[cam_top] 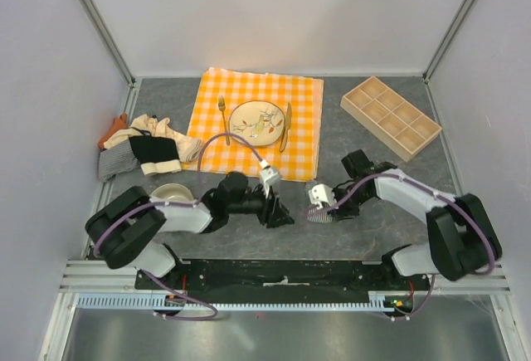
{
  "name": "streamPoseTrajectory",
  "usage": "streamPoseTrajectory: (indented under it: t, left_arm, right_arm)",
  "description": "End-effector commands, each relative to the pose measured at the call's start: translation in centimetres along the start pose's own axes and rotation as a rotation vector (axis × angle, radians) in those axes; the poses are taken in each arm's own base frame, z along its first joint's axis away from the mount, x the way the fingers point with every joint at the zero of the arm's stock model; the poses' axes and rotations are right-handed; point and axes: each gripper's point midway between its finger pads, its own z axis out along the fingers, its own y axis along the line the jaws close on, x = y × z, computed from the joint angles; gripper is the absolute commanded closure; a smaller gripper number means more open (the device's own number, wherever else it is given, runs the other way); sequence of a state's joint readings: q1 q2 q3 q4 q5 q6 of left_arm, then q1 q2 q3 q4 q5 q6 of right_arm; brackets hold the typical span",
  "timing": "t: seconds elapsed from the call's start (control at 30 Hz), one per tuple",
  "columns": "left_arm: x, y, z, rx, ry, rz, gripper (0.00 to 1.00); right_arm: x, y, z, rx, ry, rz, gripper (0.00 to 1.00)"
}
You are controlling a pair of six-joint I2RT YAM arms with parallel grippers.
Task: Roll the underwear
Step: Roll the underwear to the center of the board.
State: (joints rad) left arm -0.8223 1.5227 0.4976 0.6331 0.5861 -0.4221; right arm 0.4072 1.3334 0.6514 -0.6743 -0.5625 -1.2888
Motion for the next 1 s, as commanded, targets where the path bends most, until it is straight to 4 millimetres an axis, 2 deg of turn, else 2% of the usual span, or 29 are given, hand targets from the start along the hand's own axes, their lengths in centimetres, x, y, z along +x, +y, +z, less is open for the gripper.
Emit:
streamPoseTrajectory:
  t: [0.0, 0.03, 0.07, 0.13, 0.17, 0.2, 0.27, 0.33, 0.37, 0.4, 0.47, 0.5, 0.6, 0.7, 0.83, 0.93, 0.97]
  left_arm:
    - [-0.1, -3.3, -1.4, 0.079, -0.192, 0.454, 0.43]
    - [0.0, -4.1, -1.4, 0.095, -0.200, 0.513, 0.43]
    - [0.9, -5.3, -0.9, 0.124, -0.185, 0.628, 0.41]
    - [1.0, -4.9, 0.1, 0.064, -0.146, 0.751, 0.40]
    - [1.8, -5.8, 0.8, 0.073, -0.118, 0.799, 0.40]
    - [1.2, -5.2, 1.5, 0.007, -0.097, 0.829, 0.39]
    - [1.6, -5.3, 2.6, -0.013, -0.057, 0.919, 0.39]
    - [0.4, -4.9, 3.4, -0.068, -0.056, 0.990, 0.37]
    - [0.9, -4.6, 4.0, -0.077, -0.027, 1.011, 0.37]
    - [0.0, -4.7, 4.6, -0.099, -0.037, 1.033, 0.37]
    - [1.2, -3.8, 5.5, -0.098, 0.036, 1.083, 0.37]
    - [0.8, -3.9, 6.1, -0.099, 0.043, 1.096, 0.36]
    - [2.1, -3.3, 7.3, -0.085, 0.118, 1.131, 0.36]
    - [3.3, -2.7, 8.1, -0.081, 0.172, 1.146, 0.36]
    - [3.8, -1.8, 8.7, -0.106, 0.198, 1.148, 0.37]
    - [4.0, -1.1, 9.2, -0.135, 0.226, 1.138, 0.44]
    - [4.7, -0.6, 9.1, -0.137, 0.262, 1.128, 0.61]
  right_arm:
    - [-1.0, 5.1, -0.1, -0.337, -0.080, 0.210, 0.76]
    - [-1.3, 4.4, -0.4, -0.354, -0.101, 0.214, 0.76]
    - [-1.1, 5.5, -0.4, -0.430, -0.100, 0.251, 0.76]
    - [-1.1, 4.6, -0.4, -0.429, -0.114, 0.289, 0.76]
    - [-1.0, 4.7, -0.2, -0.452, -0.119, 0.310, 0.75]
    - [-1.1, 4.6, -0.2, -0.461, -0.126, 0.310, 0.74]
    - [-0.9, 4.5, 0.1, -0.484, -0.120, 0.329, 0.73]
    - [-0.9, 4.3, 0.1, -0.489, -0.117, 0.336, 0.73]
    - [-0.8, 4.3, 0.2, -0.494, -0.117, 0.345, 0.72]
    - [-0.8, 4.3, 0.3, -0.496, -0.116, 0.345, 0.72]
    - [-0.8, 4.3, 0.3, -0.499, -0.117, 0.351, 0.72]
    - [-0.8, 4.3, 0.3, -0.500, -0.117, 0.352, 0.71]
    - [-0.8, 4.2, 0.4, -0.499, -0.116, 0.352, 0.71]
    - [-0.8, 4.1, 0.4, -0.497, -0.118, 0.354, 0.70]
    - [-0.8, 4.1, 0.4, -0.498, -0.119, 0.355, 0.69]
    - [-0.8, 4.1, 0.5, -0.492, -0.121, 0.354, 0.68]
    - [-0.9, 4.1, 0.4, -0.483, -0.124, 0.350, 0.65]
